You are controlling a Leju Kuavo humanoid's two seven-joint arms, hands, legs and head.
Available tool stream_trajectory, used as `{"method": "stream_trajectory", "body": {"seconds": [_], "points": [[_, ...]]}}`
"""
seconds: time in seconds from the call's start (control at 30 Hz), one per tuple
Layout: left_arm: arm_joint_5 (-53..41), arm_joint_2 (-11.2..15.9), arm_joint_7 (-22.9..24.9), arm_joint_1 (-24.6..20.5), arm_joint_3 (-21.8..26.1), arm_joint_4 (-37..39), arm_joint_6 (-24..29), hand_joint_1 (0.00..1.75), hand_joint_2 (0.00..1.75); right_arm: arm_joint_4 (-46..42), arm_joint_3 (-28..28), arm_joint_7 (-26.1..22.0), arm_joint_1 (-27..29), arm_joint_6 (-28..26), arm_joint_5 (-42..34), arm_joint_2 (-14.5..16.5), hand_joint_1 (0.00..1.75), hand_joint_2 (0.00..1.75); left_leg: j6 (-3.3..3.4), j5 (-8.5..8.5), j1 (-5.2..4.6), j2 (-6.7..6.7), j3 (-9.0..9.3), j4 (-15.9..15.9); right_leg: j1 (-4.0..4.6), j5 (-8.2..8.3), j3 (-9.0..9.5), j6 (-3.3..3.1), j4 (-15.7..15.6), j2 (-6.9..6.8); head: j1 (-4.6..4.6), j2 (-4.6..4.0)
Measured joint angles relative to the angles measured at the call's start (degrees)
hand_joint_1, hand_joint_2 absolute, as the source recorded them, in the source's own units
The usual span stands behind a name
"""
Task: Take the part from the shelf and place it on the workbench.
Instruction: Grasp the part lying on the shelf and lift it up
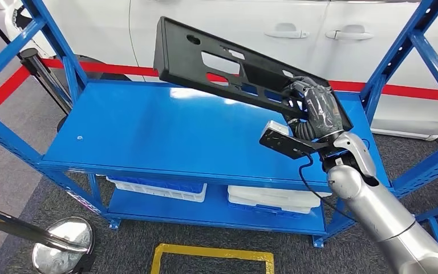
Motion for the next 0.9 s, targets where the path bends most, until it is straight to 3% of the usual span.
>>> {"method": "stream_trajectory", "body": {"seconds": [0.07,0.17,0.27,0.33,0.37,0.4,0.47,0.53,0.63,0.67,0.7,0.77,0.8,0.83,0.87,0.9], "points": [[0.0,0.0,0.0,-0.1,0.0,-0.1,0.0,0.0,1.75,-1.1,-0.3,0.0,-0.1,0.1,0.0,-0.4,1.75,1.75,-0.7,-0.21,-0.13,-0.07,-0.8,0.9,0.42,-0.42,-0.52,-1.41,0.7,0.23,-0.03,0.0],[0.0,-0.1,0.0,-0.1,0.0,-0.2,0.0,0.0,1.75,-2.0,-0.5,0.0,-0.1,0.1,0.0,-0.6,1.75,1.75,-1.09,-1.4,0.09,0.0,-1.68,2.0,0.6,0.05,-1.26,-3.15,0.7,0.18,-0.29,0.0],[-0.3,-0.1,0.4,-0.2,0.0,-0.2,0.1,0.0,1.75,-2.8,-0.6,0.0,-0.1,0.1,0.0,-0.7,1.75,1.75,-0.51,-7.24,-0.43,0.09,-4.92,10.8,1.09,0.78,-1.85,-4.33,0.4,-0.13,-0.57,0.0],[-1.0,-0.1,1.2,-0.3,0.0,-0.2,0.2,0.0,1.75,-2.9,-0.6,-0.1,0.2,0.0,-0.1,-1.2,1.75,1.75,0.21,-9.24,-1.09,0.1,-6.3,15.5,1.75,1.22,-2.3,-4.84,0.4,-0.66,-0.64,0.0],[-1.5,0.0,1.6,-0.4,0.0,-0.2,0.3,0.0,1.75,-2.9,-0.7,-0.2,0.4,0.0,-0.2,-1.7,1.75,1.75,0.75,-8.73,-1.47,0.12,-5.63,15.1,2.1,1.47,-2.52,-5.03,0.3,-1.0,-0.64,0.0],[-1.8,0.0,1.9,-0.4,0.0,-0.2,0.4,0.0,1.75,-3.0,-0.8,-0.4,0.7,-0.1,-0.4,-2.3,1.75,1.75,1.41,-7.39,-1.91,0.25,-3.95,12.6,2.41,1.73,-2.71,-5.13,0.3,-1.34,-0.64,0.0],[-2.2,0.2,2.2,-0.4,0.0,-0.2,0.6,0.0,1.75,-3.5,-1.3,-0.7,1.1,-0.2,-0.7,-3.4,1.75,1.75,2.9,-4.73,-2.91,1.85,0.45,5.0,2.86,2.37,-2.97,-5.1,0.2,-2.11,-0.59,0.0],[-2.4,0.4,2.3,-0.6,0.0,-0.3,0.7,0.0,1.75,-4.0,-1.9,-0.9,1.5,-0.2,-0.8,-4.4,1.75,1.75,3.61,-3.33,-3.71,3.05,2.27,0.7,2.87,3.23,-3.07,-4.69,-0.2,-2.96,-0.6,0.0],[-2.7,0.7,2.2,-0.6,-0.1,-0.3,0.9,0.0,1.75,-4.5,-2.4,-1.0,2.2,-0.3,-1.0,-5.3,1.75,1.75,3.61,-1.21,-3.88,1.96,1.35,-0.4,2.64,4.43,-3.11,-3.75,-1.1,-3.88,-0.64,0.0],[-2.8,0.7,2.1,-0.6,-0.1,-0.3,0.9,0.0,1.75,-4.8,-2.6,-1.0,2.6,-0.2,-1.2,-5.7,1.75,1.75,3.77,-0.24,-3.71,1.55,0.97,-0.8,2.61,3.54,-3.32,-3.4,-0.9,-3.44,-0.61,0.0],[-2.9,0.7,2.0,-0.6,-0.1,-0.3,0.9,0.0,1.75,-5.1,-2.8,-1.0,3.0,-0.2,-1.5,-6.1,1.75,1.75,4.01,0.78,-3.51,1.19,0.41,-1.2,2.55,1.52,-3.74,-3.06,0.4,-2.69,-0.57,0.0],[-3.1,0.7,1.7,-0.7,-0.1,-0.3,0.9,0.0,1.75,-5.9,-3.2,-1.1,4.0,-0.2,-2.0,-6.9,1.75,1.75,4.47,2.44,-3.37,0.3,-1.13,-1.4,2.37,-4.47,-4.91,-2.56,6.2,-1.17,-0.54,0.0],[-3.1,0.7,1.6,-0.7,-0.1,-0.3,0.9,0.0,1.75,-6.1,-3.4,-1.1,4.5,-0.2,-2.1,-7.2,1.75,1.75,4.55,3.12,-3.37,-0.22,-2.07,-1.3,2.3,-6.63,-5.35,-2.41,9.7,-0.88,-0.54,0.0],[-3.2,0.7,1.5,-0.7,-0.2,-0.3,0.9,0.0,1.75,-6.2,-3.4,-1.1,5.0,-0.2,-2.2,-7.5,1.75,1.75,4.53,3.7,-3.38,-0.82,-3.0,-1.1,2.25,-7.46,-5.33,-2.3,12.4,-0.77,-0.54,0.0],[-3.2,0.7,1.5,-0.7,-0.2,-0.3,0.9,0.0,1.75,-6.3,-3.5,-1.1,5.4,-0.2,-2.2,-7.7,1.75,1.75,4.45,4.24,-3.37,-1.43,-3.97,-0.8,2.22,-7.08,-4.6,-2.26,13.5,-0.69,-0.54,0.0],[-3.2,0.7,1.4,-0.7,-0.2,-0.3,0.9,0.0,1.75,-6.4,-3.6,-1.1,5.7,-0.2,-2.2,-7.8,1.75,1.75,4.34,4.69,-3.37,-2.01,-4.93,-0.4,2.18,-5.83,-2.99,-2.3,12.6,-0.54,-0.54,0.0]]}}
